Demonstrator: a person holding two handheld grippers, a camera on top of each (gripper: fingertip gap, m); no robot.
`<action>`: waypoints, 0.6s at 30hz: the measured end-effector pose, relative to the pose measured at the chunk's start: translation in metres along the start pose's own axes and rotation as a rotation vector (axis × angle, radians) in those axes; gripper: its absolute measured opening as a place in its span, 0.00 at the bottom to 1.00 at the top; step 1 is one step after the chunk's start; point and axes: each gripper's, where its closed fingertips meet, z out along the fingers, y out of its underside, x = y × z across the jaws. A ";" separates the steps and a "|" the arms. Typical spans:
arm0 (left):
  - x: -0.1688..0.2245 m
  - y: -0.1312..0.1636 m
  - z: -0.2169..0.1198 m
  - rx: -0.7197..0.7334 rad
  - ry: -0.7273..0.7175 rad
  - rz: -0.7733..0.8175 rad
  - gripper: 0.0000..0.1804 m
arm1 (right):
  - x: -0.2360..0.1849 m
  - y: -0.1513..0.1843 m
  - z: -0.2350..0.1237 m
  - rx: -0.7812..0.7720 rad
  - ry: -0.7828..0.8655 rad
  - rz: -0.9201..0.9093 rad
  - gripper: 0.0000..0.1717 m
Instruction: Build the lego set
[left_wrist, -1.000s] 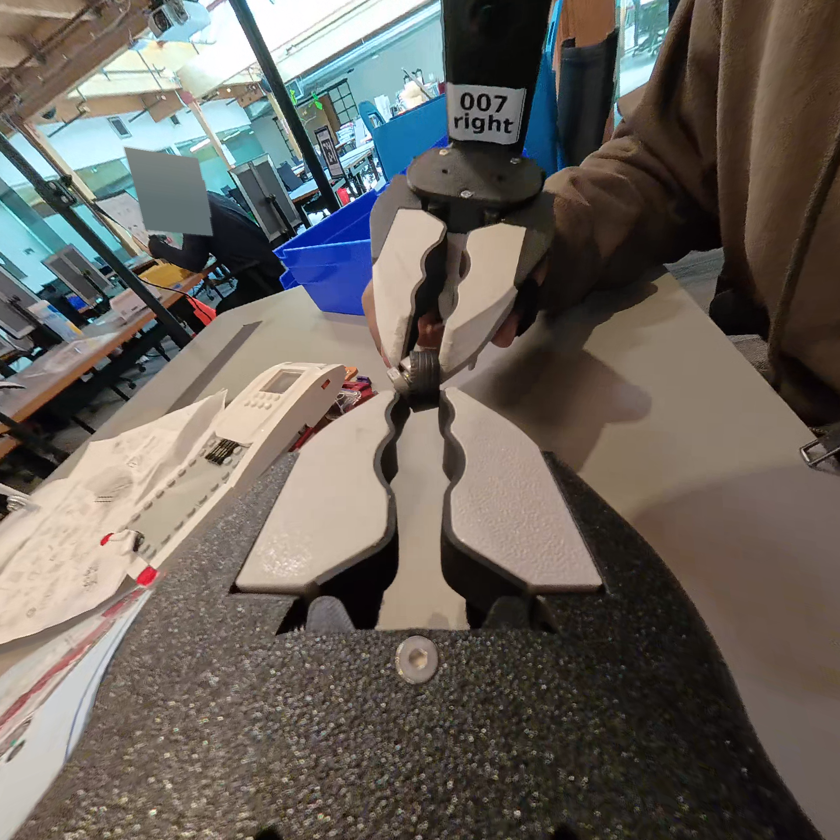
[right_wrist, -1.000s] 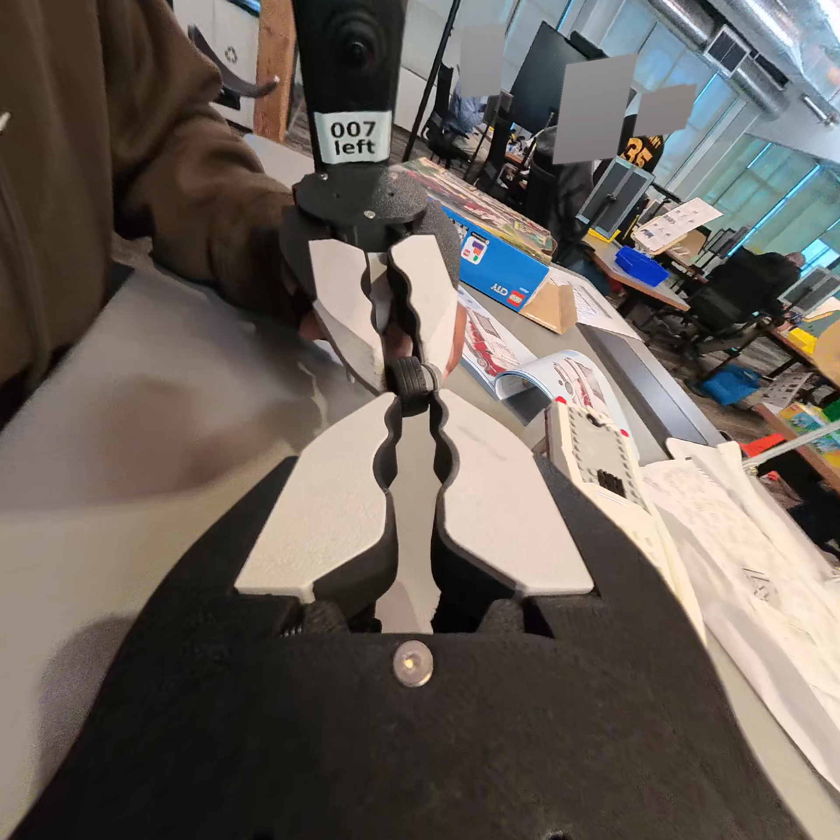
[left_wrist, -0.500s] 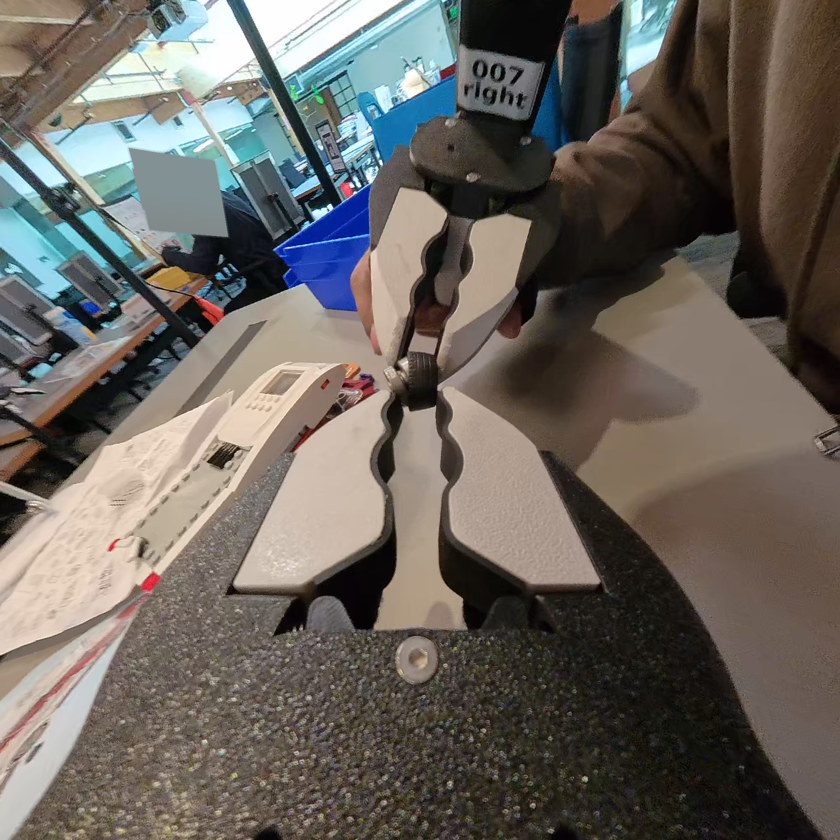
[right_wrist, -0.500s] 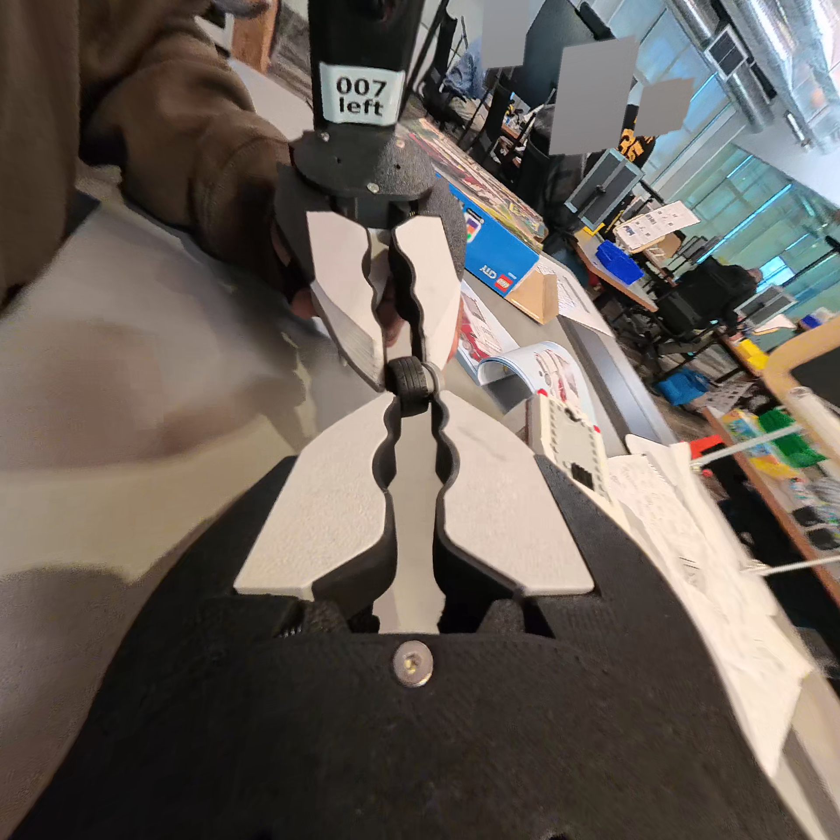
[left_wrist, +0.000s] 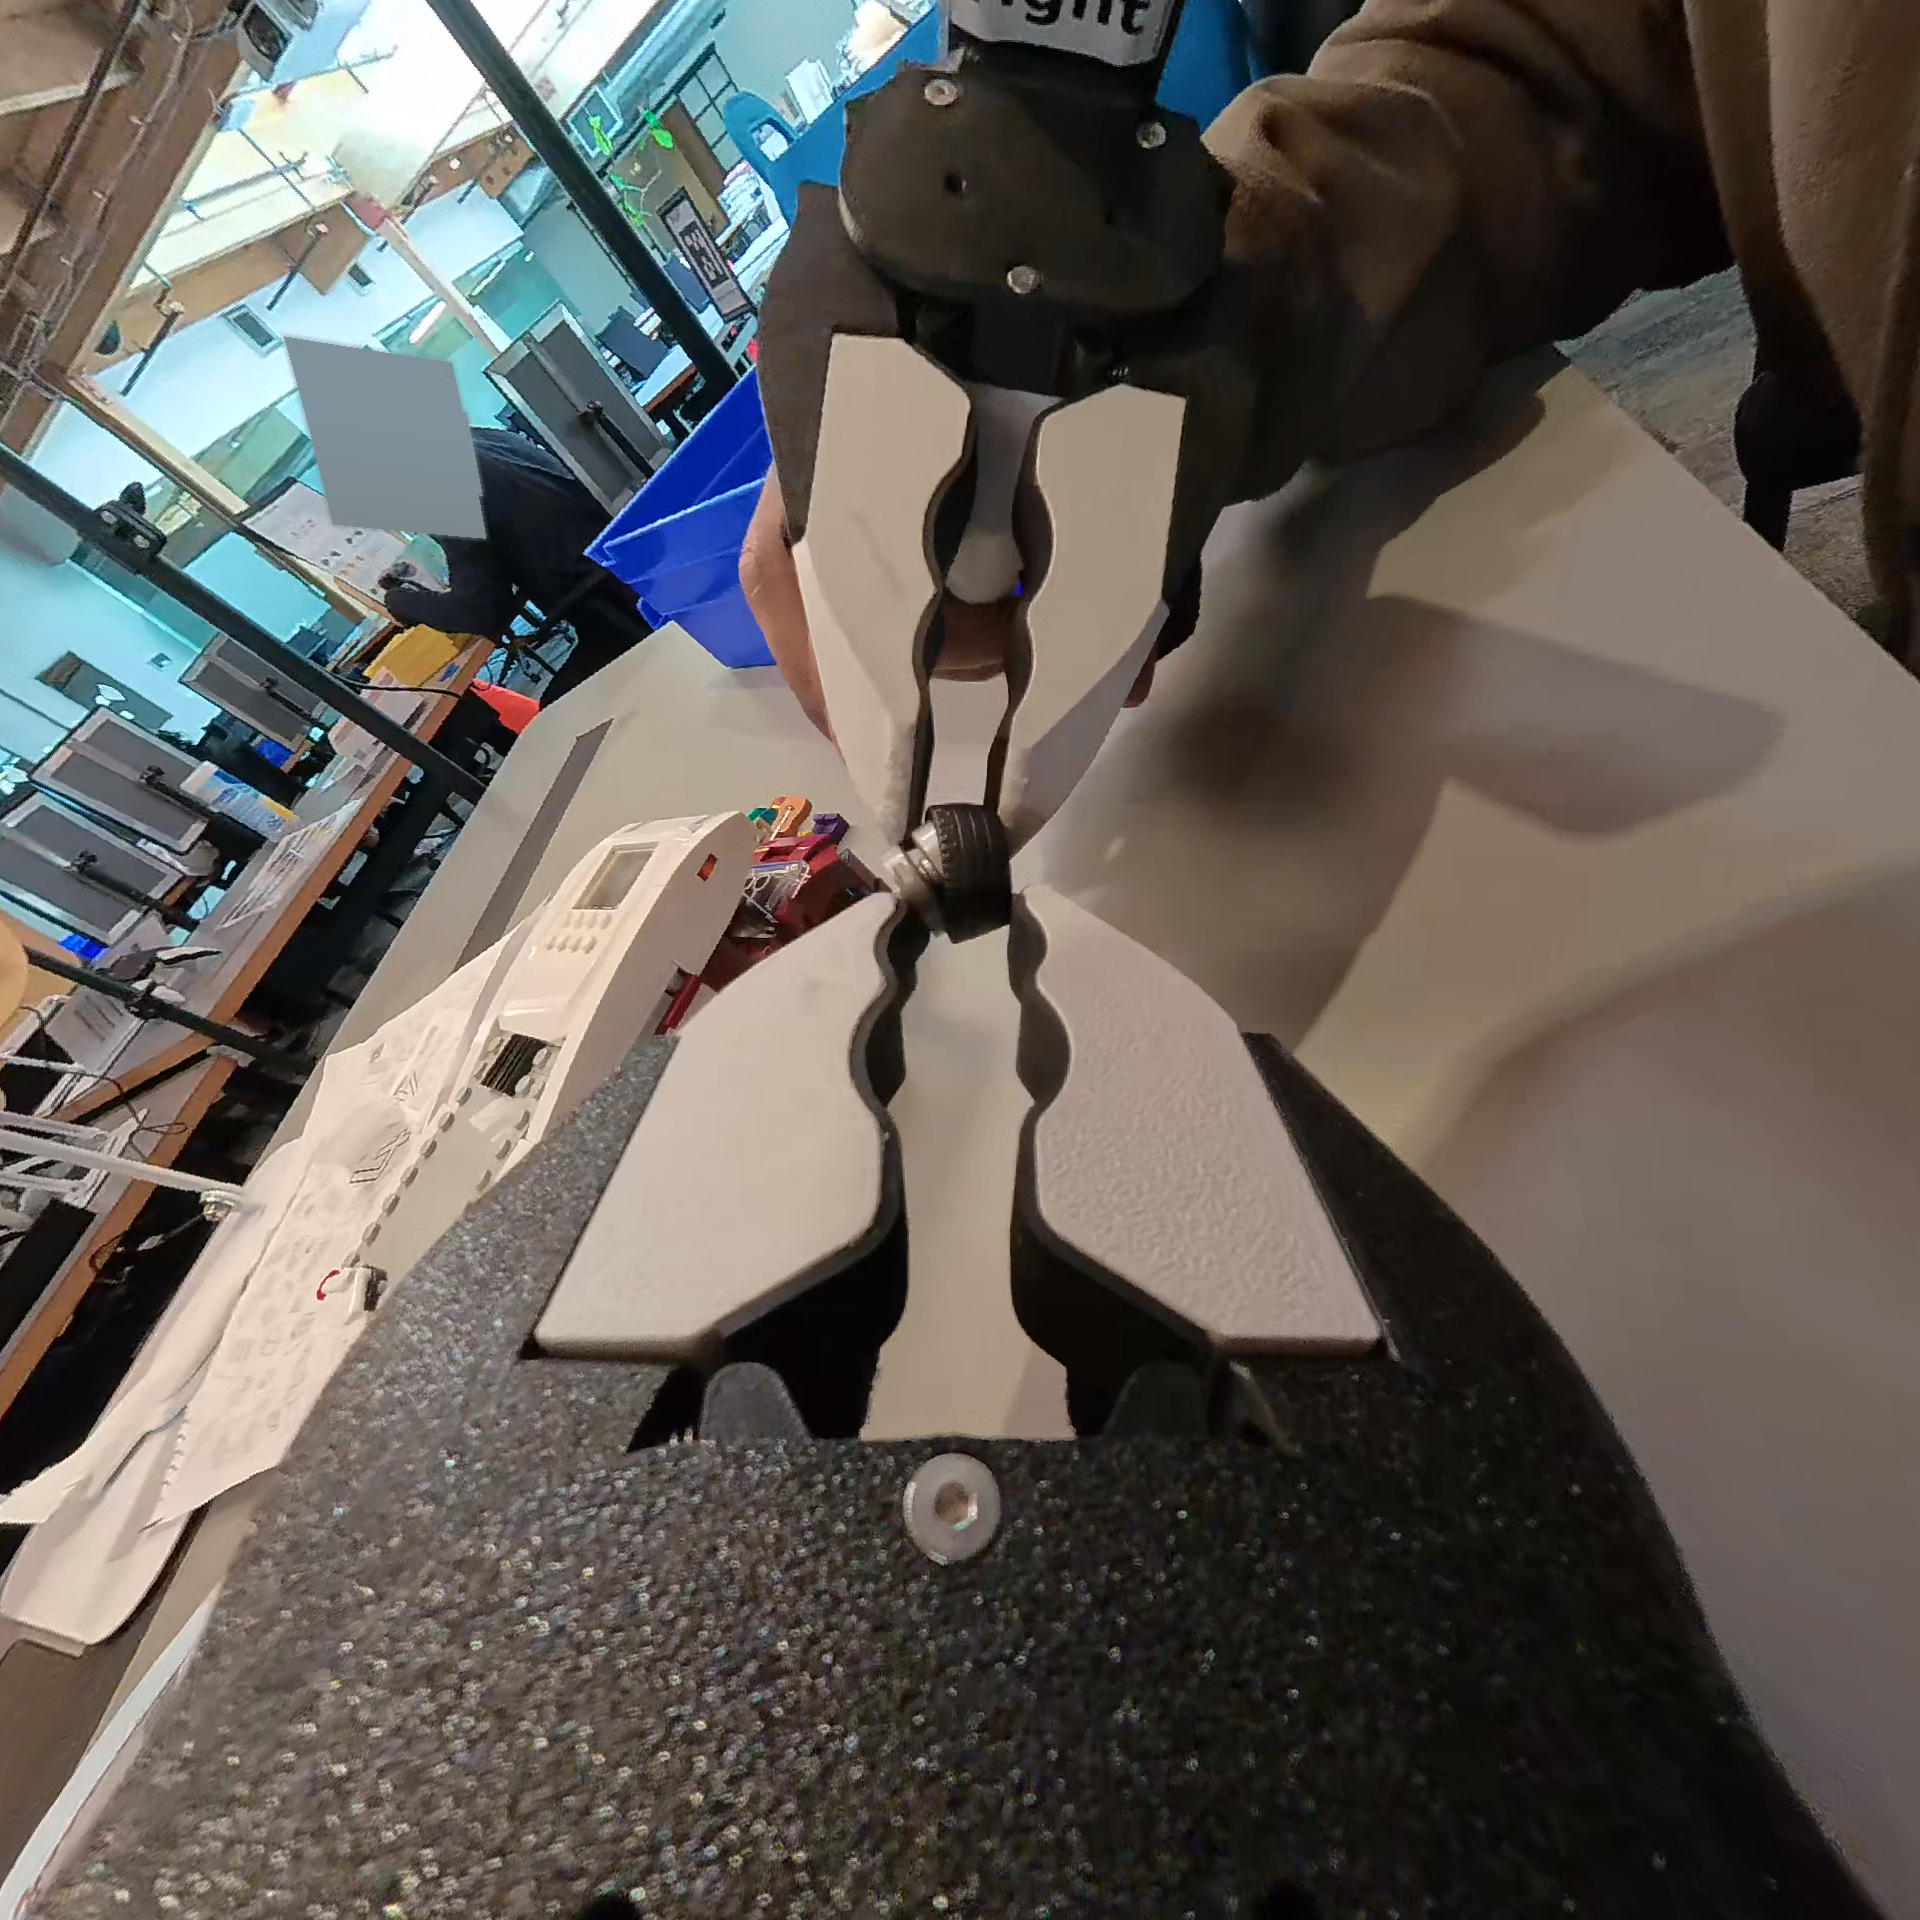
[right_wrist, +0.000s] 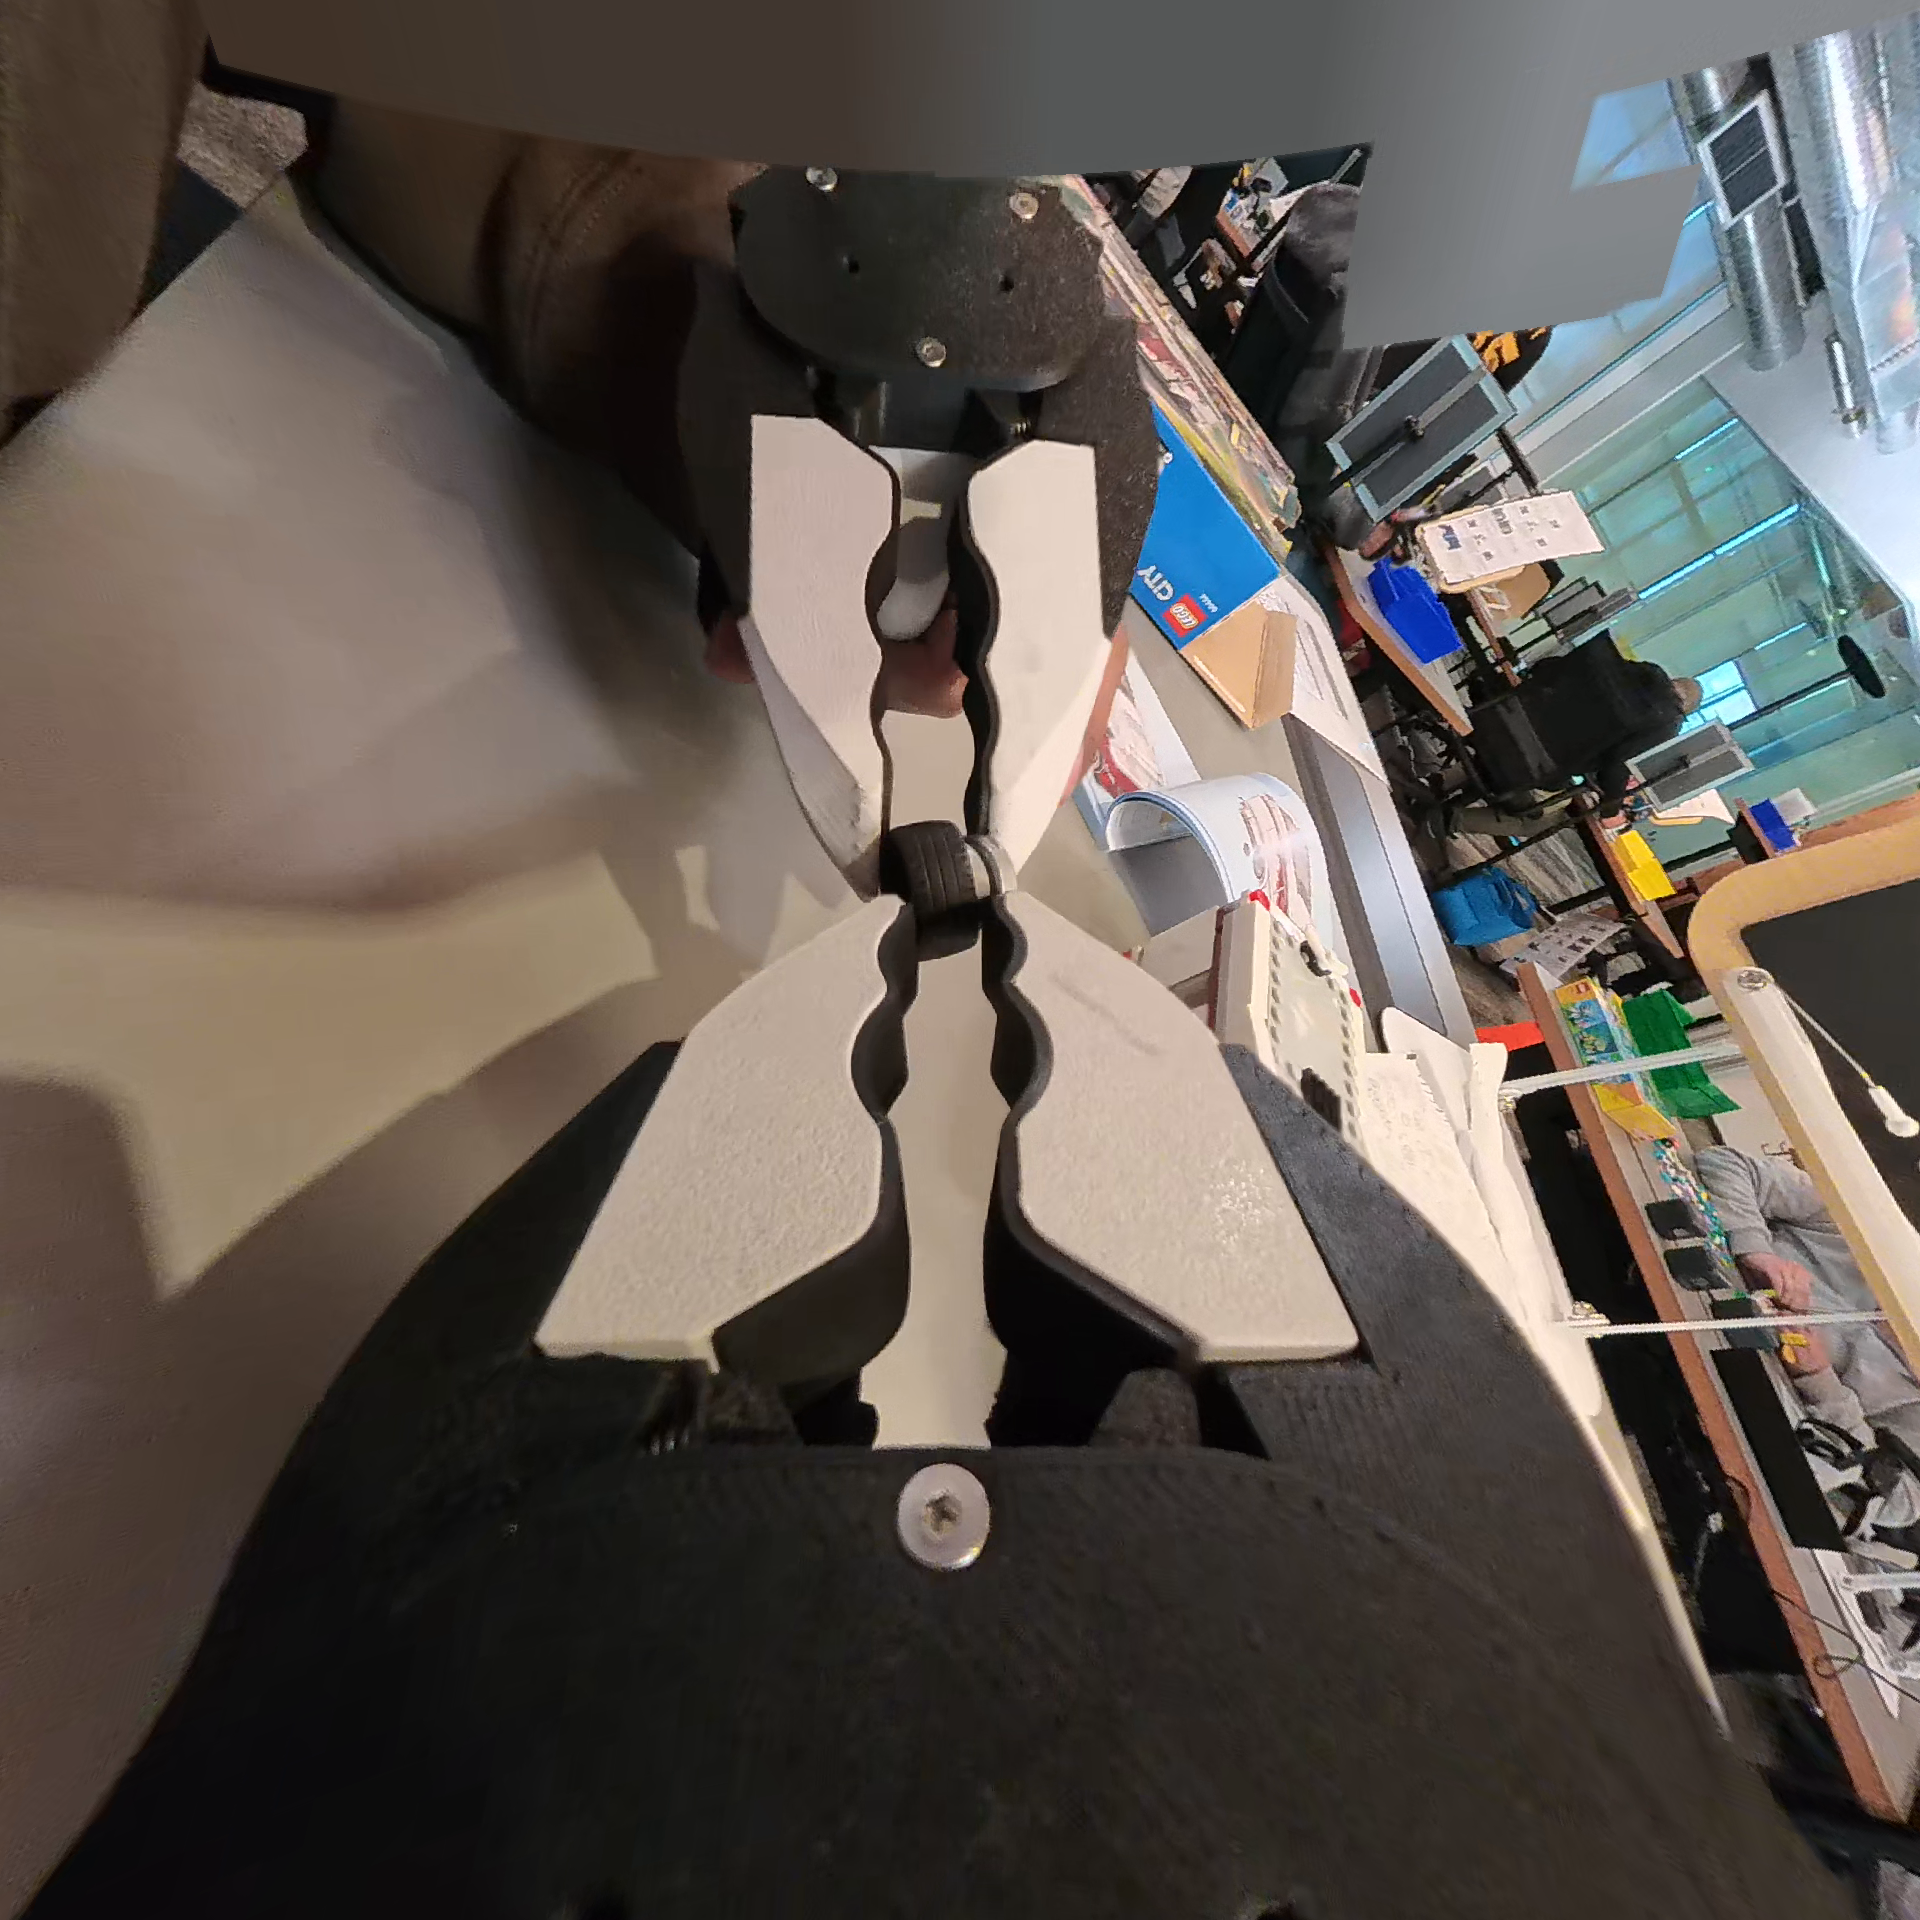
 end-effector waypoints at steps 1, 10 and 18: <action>0.002 0.001 0.000 -0.006 0.010 0.004 0.09 | -0.001 0.001 0.000 -0.004 -0.011 -0.002 0.07; 0.015 0.004 0.002 -0.030 0.121 -0.020 0.10 | -0.015 0.004 -0.002 -0.016 -0.108 0.012 0.06; 0.028 0.007 0.005 -0.060 0.200 -0.005 0.11 | -0.028 0.005 -0.001 -0.029 -0.191 0.018 0.06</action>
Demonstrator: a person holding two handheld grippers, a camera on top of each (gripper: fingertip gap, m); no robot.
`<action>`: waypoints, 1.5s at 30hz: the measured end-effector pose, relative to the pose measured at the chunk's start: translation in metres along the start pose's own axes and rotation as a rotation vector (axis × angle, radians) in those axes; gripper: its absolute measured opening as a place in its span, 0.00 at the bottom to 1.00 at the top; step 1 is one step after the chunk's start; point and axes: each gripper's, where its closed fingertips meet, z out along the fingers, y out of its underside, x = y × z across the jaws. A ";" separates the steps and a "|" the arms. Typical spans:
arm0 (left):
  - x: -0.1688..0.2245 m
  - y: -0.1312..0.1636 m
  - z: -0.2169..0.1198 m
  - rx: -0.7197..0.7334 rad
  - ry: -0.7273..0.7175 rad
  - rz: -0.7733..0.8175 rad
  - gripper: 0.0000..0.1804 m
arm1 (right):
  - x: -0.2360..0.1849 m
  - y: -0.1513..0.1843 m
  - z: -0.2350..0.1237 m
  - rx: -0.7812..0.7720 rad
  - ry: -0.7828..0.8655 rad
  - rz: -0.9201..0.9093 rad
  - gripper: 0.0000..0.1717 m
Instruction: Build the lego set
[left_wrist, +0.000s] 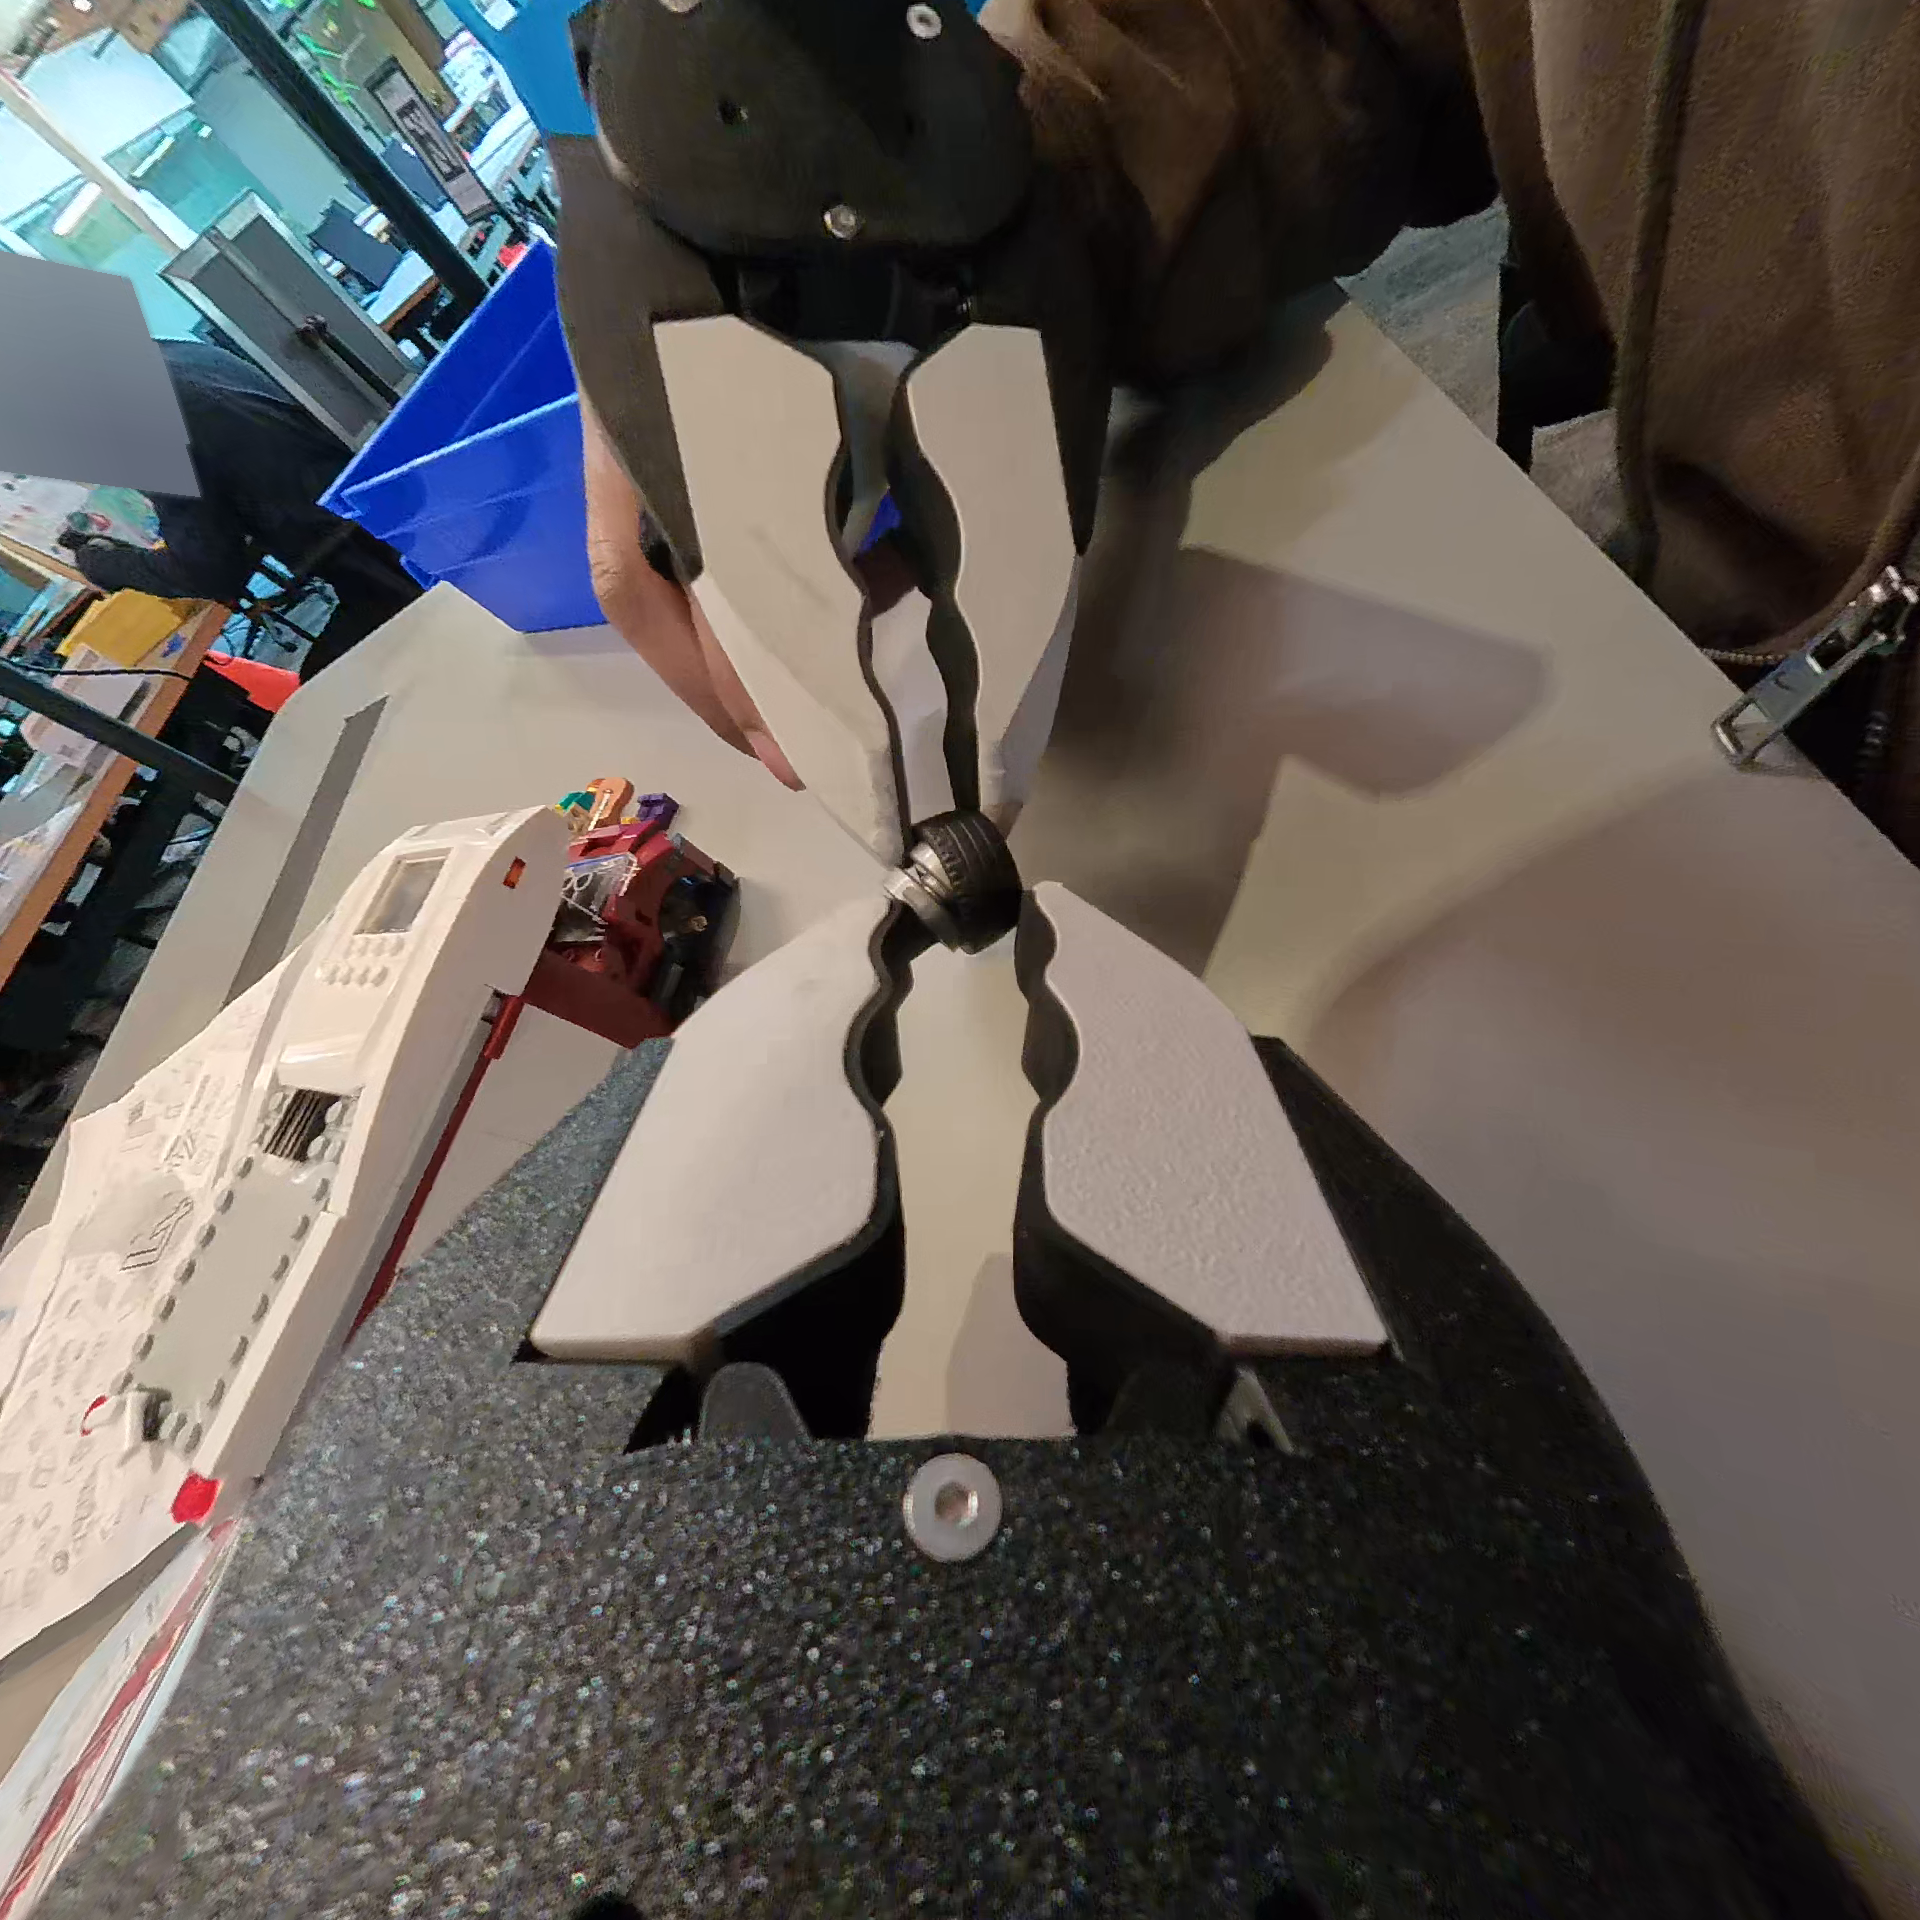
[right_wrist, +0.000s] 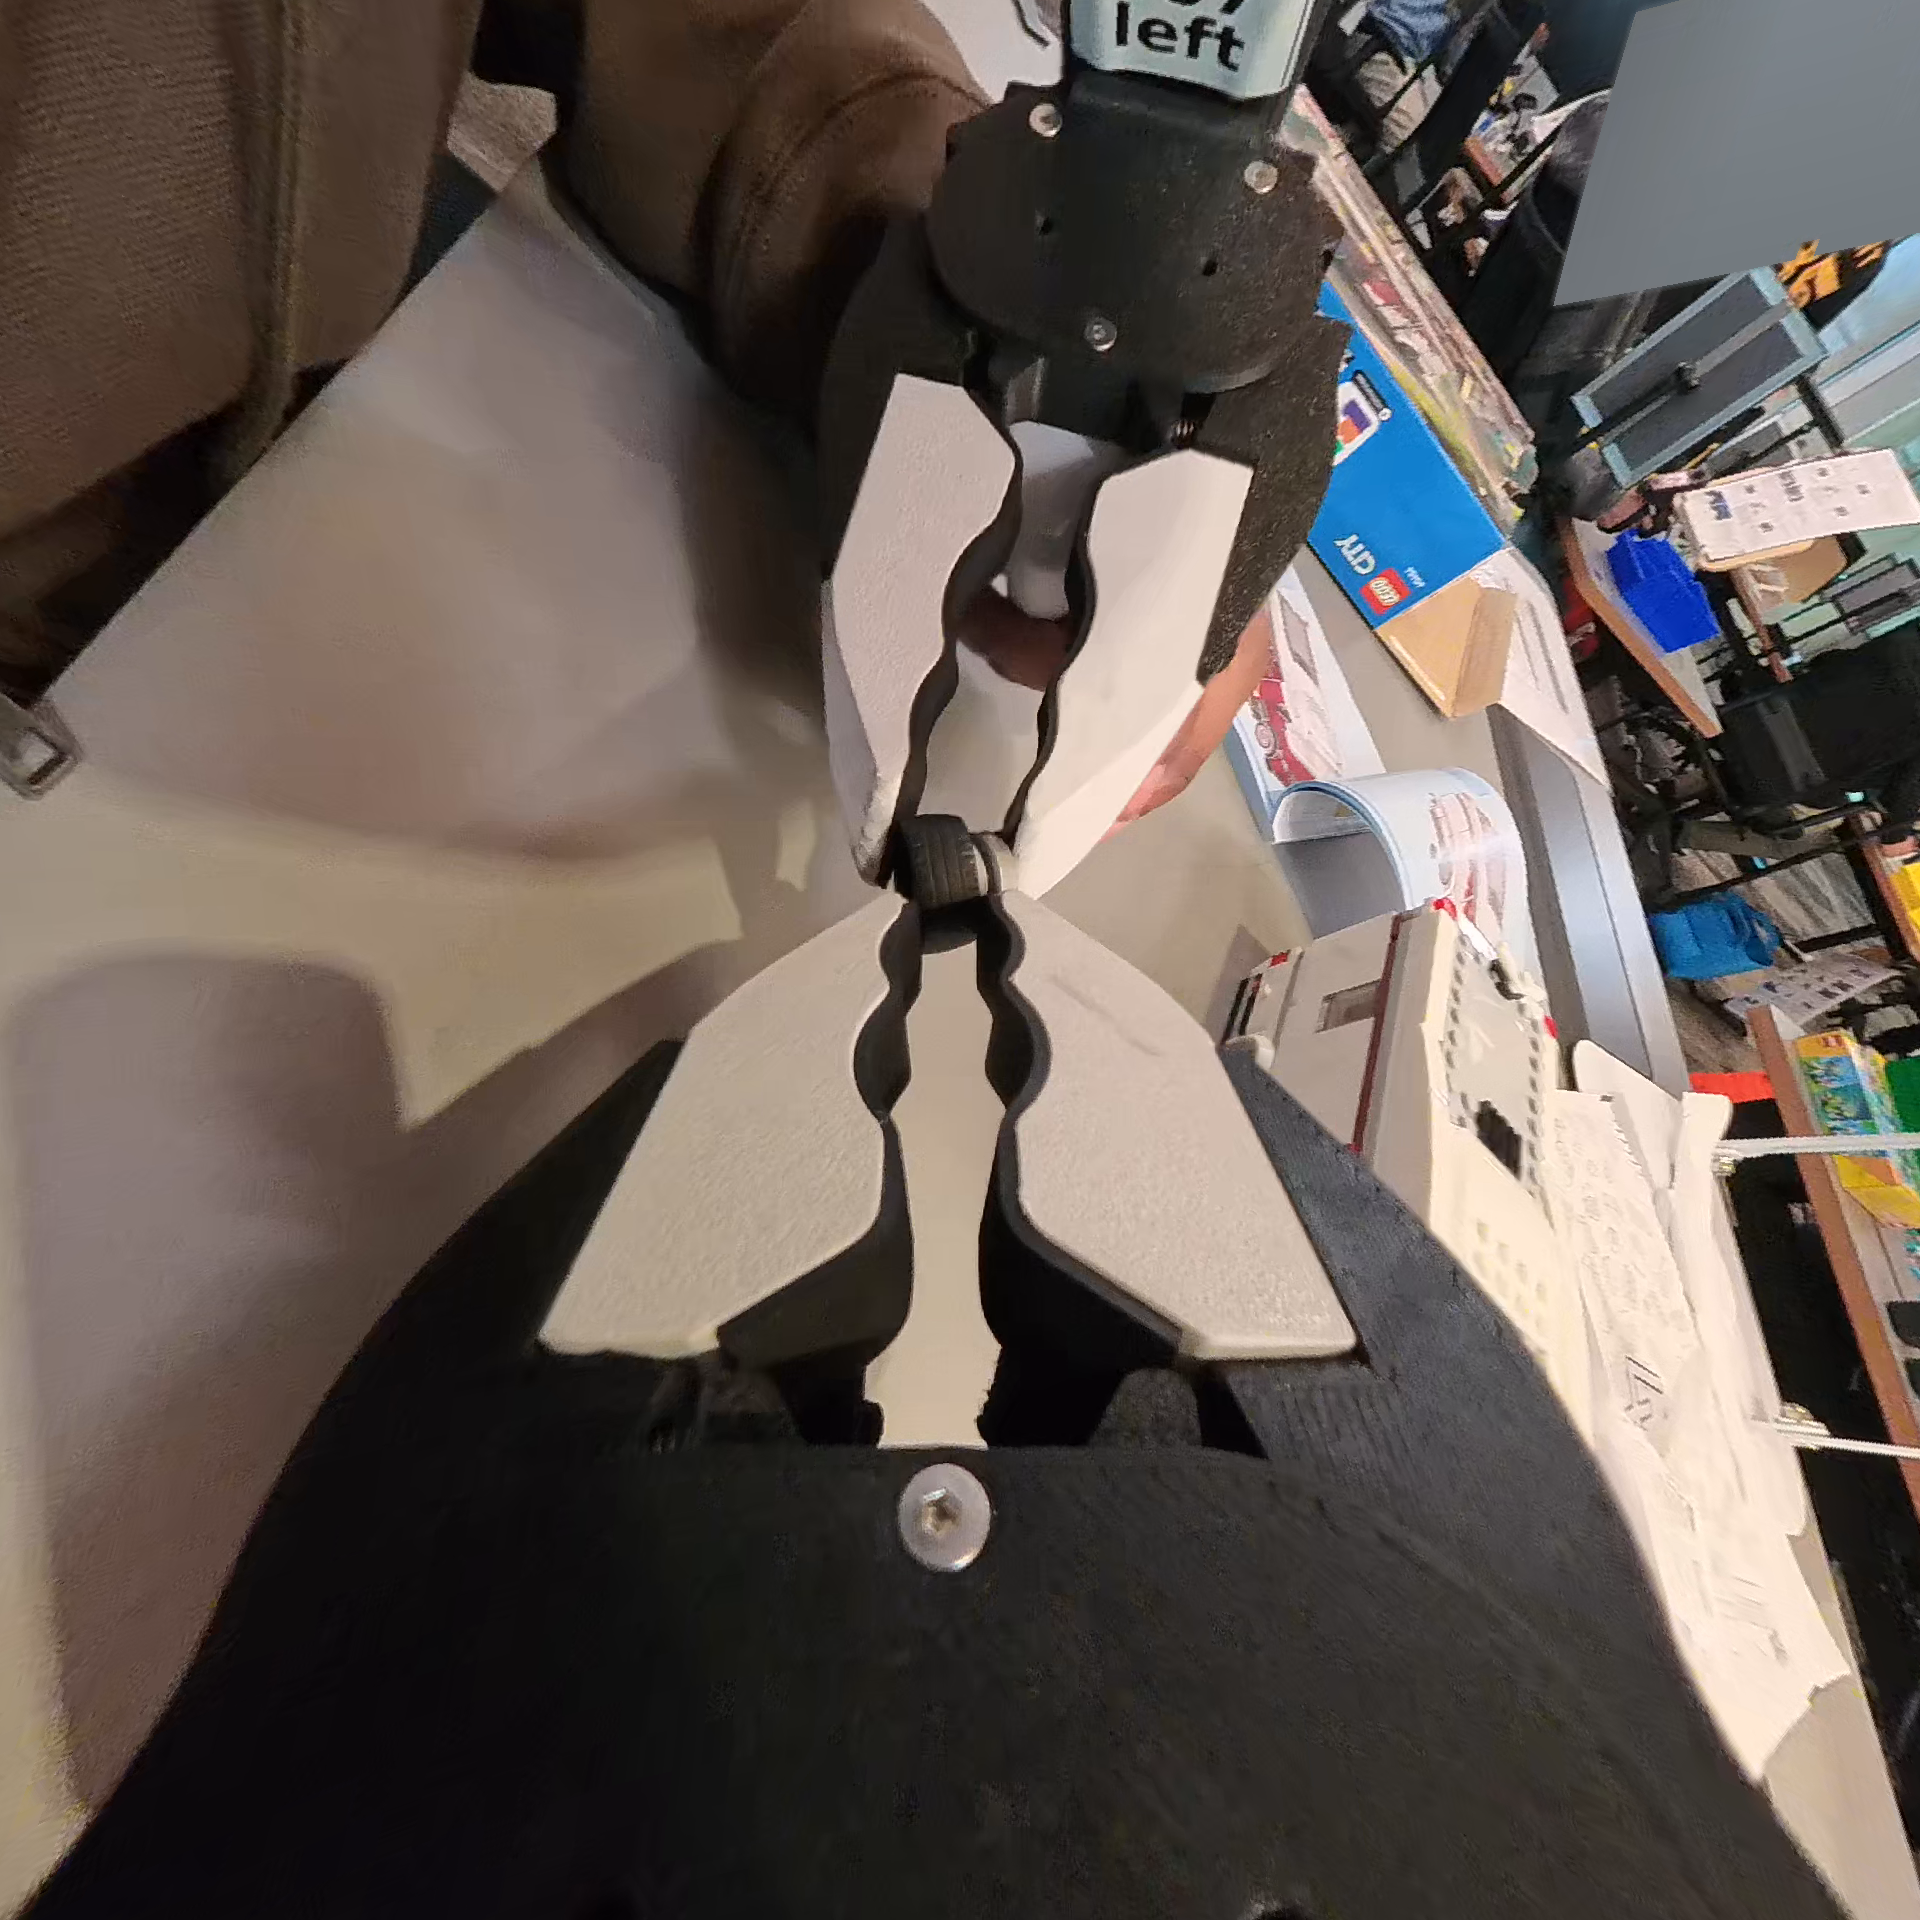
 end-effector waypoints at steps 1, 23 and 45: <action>0.003 0.001 0.001 -0.004 0.013 0.007 0.11 | -0.002 0.000 0.000 -0.001 -0.017 0.003 0.06; -0.035 0.006 -0.008 0.026 -0.172 -0.154 0.08 | 0.035 0.006 -0.002 0.040 0.242 -0.007 0.06; -0.025 0.012 -0.007 0.008 -0.086 -0.106 0.11 | 0.022 0.009 0.007 0.062 0.138 0.076 0.12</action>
